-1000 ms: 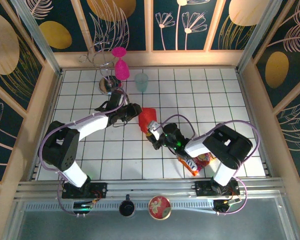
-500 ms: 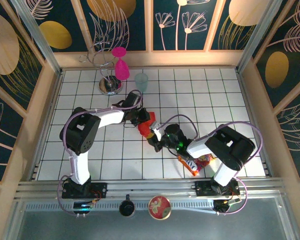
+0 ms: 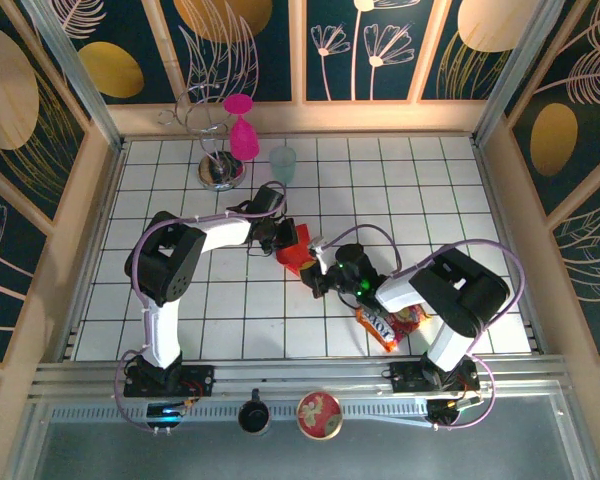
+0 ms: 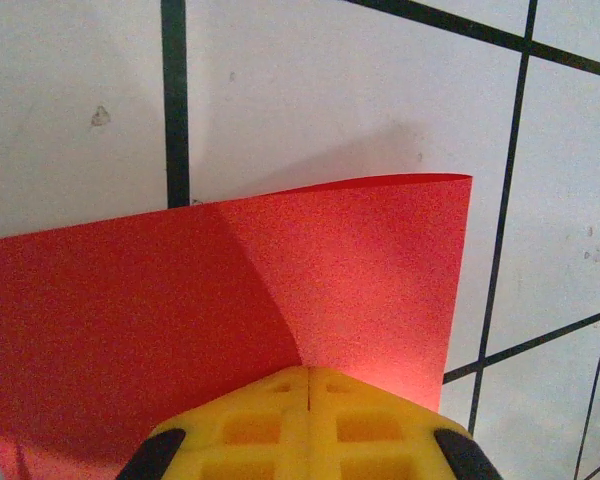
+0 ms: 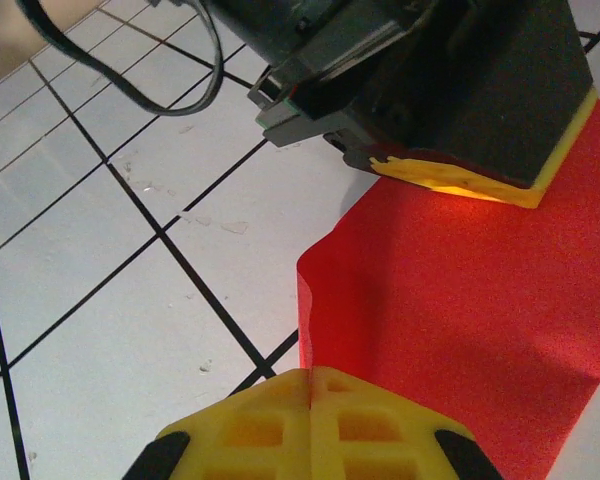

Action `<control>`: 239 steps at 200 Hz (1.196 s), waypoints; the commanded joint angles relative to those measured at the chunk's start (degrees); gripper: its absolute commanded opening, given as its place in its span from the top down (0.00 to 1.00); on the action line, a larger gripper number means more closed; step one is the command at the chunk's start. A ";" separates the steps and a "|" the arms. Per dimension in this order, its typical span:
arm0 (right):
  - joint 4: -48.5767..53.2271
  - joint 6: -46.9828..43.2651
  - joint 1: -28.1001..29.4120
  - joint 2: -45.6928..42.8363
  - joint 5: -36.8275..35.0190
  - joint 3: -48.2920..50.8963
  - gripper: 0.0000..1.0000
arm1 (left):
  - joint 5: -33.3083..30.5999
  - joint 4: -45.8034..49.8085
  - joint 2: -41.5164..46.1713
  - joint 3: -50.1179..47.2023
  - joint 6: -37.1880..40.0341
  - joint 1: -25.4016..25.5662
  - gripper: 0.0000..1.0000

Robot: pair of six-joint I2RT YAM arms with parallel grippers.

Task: Fold a paper plane with a square sheet of paper (pick it up from the middle)
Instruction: Third fold the triangle at the center of the table.

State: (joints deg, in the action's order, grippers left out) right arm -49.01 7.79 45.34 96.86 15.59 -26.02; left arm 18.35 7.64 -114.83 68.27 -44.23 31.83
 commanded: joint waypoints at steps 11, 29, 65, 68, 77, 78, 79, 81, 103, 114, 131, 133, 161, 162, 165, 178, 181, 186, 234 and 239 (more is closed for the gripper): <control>2.73 3.14 -0.34 1.61 -3.79 -2.43 1.00 | -1.91 3.88 -3.39 -0.50 1.70 0.07 0.97; 4.47 3.29 -0.51 1.98 -5.94 -3.39 1.00 | -1.85 3.87 -3.46 -0.59 1.94 0.06 0.98; 6.39 4.43 -0.96 2.57 -7.51 -4.28 1.00 | -1.47 3.52 -3.33 -0.69 1.99 0.07 0.98; 6.44 4.49 -0.96 2.60 -7.51 -4.38 1.00 | -1.41 3.52 -3.38 -0.68 2.00 0.03 0.98; 6.77 4.56 -0.96 2.79 -7.76 -4.48 1.00 | -1.21 3.52 -3.39 -0.51 2.04 0.07 0.98; 6.75 4.58 -0.96 2.80 -7.81 -4.52 1.00 | -1.21 3.52 -3.39 -0.47 2.04 0.07 0.98; 6.75 4.59 -0.96 2.80 -7.88 -4.54 1.00 | -1.21 3.52 -3.34 -0.44 2.00 0.07 0.98; 6.81 4.66 -0.98 2.87 -7.93 -4.56 1.00 | -1.21 3.52 -3.35 -0.42 2.03 0.07 0.98; 7.62 4.86 -0.97 3.13 -8.91 -4.83 1.00 | -1.03 3.61 -3.23 -0.03 2.08 0.06 0.98; 7.65 4.87 -0.96 3.19 -8.98 -4.83 1.00 | -0.95 3.61 -3.06 0.23 2.04 0.06 0.98; 7.73 4.78 -1.05 3.53 -8.37 -4.94 1.00 | -0.86 3.79 -2.53 1.25 2.00 0.06 0.98; 7.73 4.78 -1.05 3.52 -8.21 -4.97 1.00 | -0.90 3.79 -2.40 1.43 2.01 0.07 0.98; 7.58 4.96 -1.05 4.21 -6.94 -5.35 1.00 | -1.37 3.83 -0.01 3.68 1.78 0.06 0.95; 7.60 5.00 -1.05 4.26 -6.92 -5.40 1.00 | -1.42 3.81 0.06 3.74 1.78 0.07 0.94; 7.62 5.02 -1.05 4.30 -6.90 -5.44 1.00 | -1.61 3.79 0.39 3.86 1.70 0.05 0.94; 7.51 5.04 -1.04 4.41 -6.63 -5.53 1.00 | -2.96 3.87 1.59 3.98 1.60 -0.02 0.90; 7.53 5.04 -1.05 4.47 -6.63 -5.53 1.00 | -3.25 3.95 1.74 3.98 1.67 -0.04 0.90; 7.40 5.11 -1.11 4.50 -6.56 -5.53 1.00 | -3.81 4.17 1.89 3.93 1.75 -0.12 0.90; 7.40 5.31 -1.51 4.82 -5.42 -5.71 1.00 | -6.31 6.89 -0.37 3.54 2.94 -0.66 0.92; 7.47 5.39 -1.53 4.89 -5.27 -5.77 1.00 | -6.09 7.08 -0.72 3.57 3.07 -0.71 0.93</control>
State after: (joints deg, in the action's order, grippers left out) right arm -41.65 12.43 44.53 100.64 9.10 -30.50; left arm 13.78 11.62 -114.65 70.94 -42.54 31.48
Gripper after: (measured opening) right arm 0.048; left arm 0.082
